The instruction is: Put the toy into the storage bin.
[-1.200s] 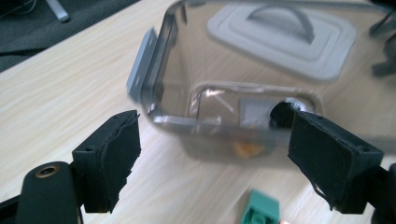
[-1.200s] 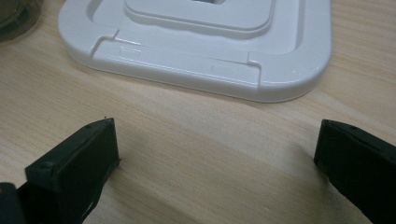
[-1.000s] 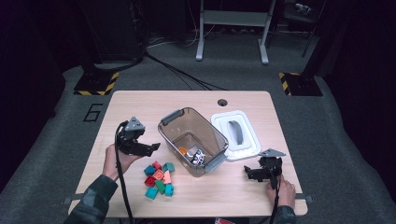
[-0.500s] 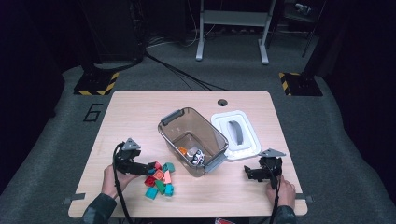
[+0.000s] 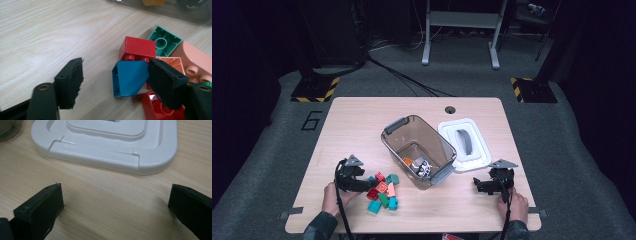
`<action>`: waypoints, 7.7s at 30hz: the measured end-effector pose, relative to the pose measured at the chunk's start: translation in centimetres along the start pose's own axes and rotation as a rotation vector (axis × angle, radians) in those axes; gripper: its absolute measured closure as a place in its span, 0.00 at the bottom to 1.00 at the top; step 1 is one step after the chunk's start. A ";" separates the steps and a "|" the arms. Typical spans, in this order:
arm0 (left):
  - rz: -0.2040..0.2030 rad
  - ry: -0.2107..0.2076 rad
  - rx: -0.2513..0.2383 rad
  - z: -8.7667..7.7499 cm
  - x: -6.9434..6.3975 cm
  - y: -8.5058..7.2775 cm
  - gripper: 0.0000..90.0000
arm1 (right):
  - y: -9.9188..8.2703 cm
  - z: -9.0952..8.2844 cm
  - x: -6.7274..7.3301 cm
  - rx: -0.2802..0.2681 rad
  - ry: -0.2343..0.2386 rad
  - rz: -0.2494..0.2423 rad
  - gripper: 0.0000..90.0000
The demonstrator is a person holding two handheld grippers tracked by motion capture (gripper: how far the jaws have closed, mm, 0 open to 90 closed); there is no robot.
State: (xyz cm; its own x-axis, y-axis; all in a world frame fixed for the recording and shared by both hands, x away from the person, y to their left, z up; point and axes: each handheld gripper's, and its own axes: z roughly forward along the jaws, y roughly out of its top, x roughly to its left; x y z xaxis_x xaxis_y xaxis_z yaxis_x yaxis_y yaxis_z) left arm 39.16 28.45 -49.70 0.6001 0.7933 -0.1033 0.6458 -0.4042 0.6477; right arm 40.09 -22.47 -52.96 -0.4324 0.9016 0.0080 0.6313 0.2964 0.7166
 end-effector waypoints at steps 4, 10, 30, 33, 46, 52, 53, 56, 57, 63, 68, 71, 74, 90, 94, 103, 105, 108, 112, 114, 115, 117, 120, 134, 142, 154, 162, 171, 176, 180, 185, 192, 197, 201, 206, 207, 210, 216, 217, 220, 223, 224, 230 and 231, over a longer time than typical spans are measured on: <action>-0.012 0.020 0.008 -0.1 0.6 -0.1 0.40 | 0.0 0.0 0.0 -0.001 0.000 -0.003 0.00; -0.035 0.022 -0.016 -0.1 0.8 0.0 0.40 | 0.0 0.0 0.0 -0.001 0.000 -0.004 0.00; -0.071 0.007 0.022 0.9 1.0 -0.2 0.58 | 0.0 0.0 0.0 0.000 0.000 0.000 0.00; -0.064 0.015 0.010 0.8 0.9 -0.4 0.62 | 0.0 0.0 0.0 -0.001 0.000 -0.004 0.00; -0.061 0.014 -0.009 0.6 1.2 -0.4 0.66 | 0.0 0.0 0.0 0.000 0.000 0.000 0.00; -0.058 0.020 -0.003 0.2 1.3 -0.3 0.66 | 0.0 0.0 0.0 -0.001 0.000 -0.004 0.00; -0.068 0.024 -0.023 0.1 1.3 -0.2 0.66 | 0.0 0.0 0.0 -0.001 0.000 -0.003 0.00; -0.063 0.026 -0.036 -0.6 1.4 0.1 0.66 | 0.0 0.0 0.0 0.000 0.000 -0.001 0.00; -0.060 0.026 -0.039 -0.9 1.4 0.3 0.66 | 0.0 0.0 0.0 0.000 0.000 0.000 0.00; -0.051 0.027 -0.073 -2.4 1.6 1.8 0.66 | 0.0 0.0 0.0 -0.001 0.000 -0.003 0.00; -0.042 0.030 -0.095 -3.5 1.6 3.1 0.66 | 0.0 0.0 0.0 0.001 0.000 0.002 0.00; -0.026 0.036 -0.102 -4.3 1.6 4.1 0.66 | 0.0 0.0 0.0 -0.001 0.000 -0.004 0.00; -0.015 0.040 -0.112 -4.8 1.6 4.9 0.66 | 0.0 0.0 0.0 0.000 0.000 0.000 0.00; 0.082 0.061 -0.166 -7.3 0.6 10.9 0.66 | 0.0 0.0 0.0 -0.001 0.000 -0.003 0.00; 0.101 0.062 -0.179 -7.3 0.2 12.2 0.66 | 0.0 0.0 0.0 0.000 0.000 -0.002 0.00; 0.156 0.048 -0.167 -6.0 -1.0 14.7 0.66 | 0.0 0.0 0.0 -0.001 0.000 -0.002 0.00; 0.163 0.041 -0.161 -5.6 -1.3 15.1 0.66 | 0.0 0.0 0.0 0.000 0.000 0.000 0.00; 0.164 0.024 -0.150 -4.8 -1.6 15.6 0.66 | 0.0 0.0 0.0 -0.001 0.000 -0.002 0.00; 0.164 0.018 -0.153 -3.6 -1.9 15.9 0.66 | 0.0 0.0 0.0 0.000 0.000 0.002 0.00; 0.166 0.010 -0.148 -3.1 -2.0 16.0 0.66 | 0.0 0.0 0.0 0.001 0.000 0.002 0.00; 0.170 0.007 -0.140 -2.9 -2.1 16.1 0.66 | 0.0 0.0 0.0 0.000 0.000 0.002 0.00; 0.168 0.001 -0.139 -2.5 -2.2 16.1 0.66 | 0.0 0.0 0.0 0.001 0.000 0.002 0.00; 0.173 -0.003 -0.122 -1.7 -2.3 16.1 0.66 | 0.0 0.0 0.0 0.000 0.001 0.001 0.00; 0.171 -0.017 -0.053 -0.1 -2.3 15.4 0.66 | 0.0 0.0 0.0 0.000 0.001 0.001 0.00; 0.174 -0.010 -0.043 0.0 -2.6 15.5 0.62 | 0.0 0.0 0.0 0.000 0.001 0.001 0.00; 0.173 0.015 -0.108 -2.7 -2.6 14.2 0.36 | 0.0 0.0 0.0 0.000 0.001 0.001 0.00; 0.170 0.060 -0.140 -4.5 -2.2 12.1 0.24 | 0.0 0.0 0.0 0.000 0.001 0.001 0.00; 0.118 0.083 -0.123 -4.5 -0.9 8.1 0.13 | 0.0 0.0 0.0 0.000 0.001 0.001 0.00; 0.093 0.042 -0.090 -3.3 0.1 5.7 0.03 | 0.0 0.0 0.0 0.000 0.001 -0.001 0.00; 0.075 0.016 -0.050 -1.6 0.5 4.1 0.00 | 0.0 0.0 0.0 -0.001 0.000 -0.003 0.00; 0.060 -0.017 -0.009 0.3 0.7 2.8 0.00 | 0.0 0.0 0.0 -0.001 0.000 -0.002 0.00; 0.092 -0.053 0.023 1.8 0.1 2.8 0.06 | 0.0 0.0 0.0 0.000 0.001 0.001 0.00; 0.138 -0.063 0.025 2.2 -0.6 3.2 0.25 | 0.0 0.0 0.0 -0.001 0.000 -0.002 0.00; 0.141 -0.061 0.049 2.6 -0.8 3.2 0.39 | 0.0 0.0 0.0 0.000 0.001 0.000 0.00; 0.132 -0.052 0.052 2.7 -0.8 3.1 0.57 | 0.0 0.0 0.0 0.000 0.001 0.000 0.00; 0.130 -0.045 0.048 2.7 -0.7 3.0 0.57 | 0.0 0.0 0.0 0.000 0.001 0.000 0.00; 0.128 -0.046 0.055 2.7 -0.6 3.0 0.64 | 0.0 0.0 0.0 0.000 0.001 0.000 0.00; 0.126 -0.041 0.046 2.4 -0.5 2.9 0.65 | 0.0 0.0 0.0 -0.002 0.000 -0.005 0.00; 0.127 -0.040 0.046 2.4 -0.4 2.9 0.65 | 0.0 0.0 0.0 -0.002 0.000 -0.005 0.00; 0.126 -0.040 0.034 2.1 -0.4 3.0 0.65 | 0.0 0.0 -0.1 -0.001 -0.004 -0.010 0.00; 0.119 -0.038 0.026 1.6 -0.3 3.2 0.65 | 0.0 0.0 -0.1 -0.002 -0.004 -0.010 0.00; 0.116 -0.033 0.018 1.5 -0.3 3.3 0.65 | 0.0 0.0 -0.1 -0.001 -0.004 -0.010 0.00; 0.098 -0.033 0.003 0.3 0.1 4.0 0.65 | 0.0 0.0 -0.1 -0.002 -0.002 -0.010 0.00; 0.097 -0.030 0.002 0.2 0.2 4.2 0.65 | 0.0 0.0 -0.1 -0.002 -0.002 -0.010 0.00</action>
State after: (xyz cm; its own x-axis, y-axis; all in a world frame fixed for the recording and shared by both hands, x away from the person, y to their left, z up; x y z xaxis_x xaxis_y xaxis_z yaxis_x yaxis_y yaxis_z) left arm 42.04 26.85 -47.15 0.6737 0.7363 -0.0631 0.5851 -0.4792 0.6543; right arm 40.16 -22.52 -52.99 -0.4374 0.8993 -0.0005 0.6256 0.3047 0.7182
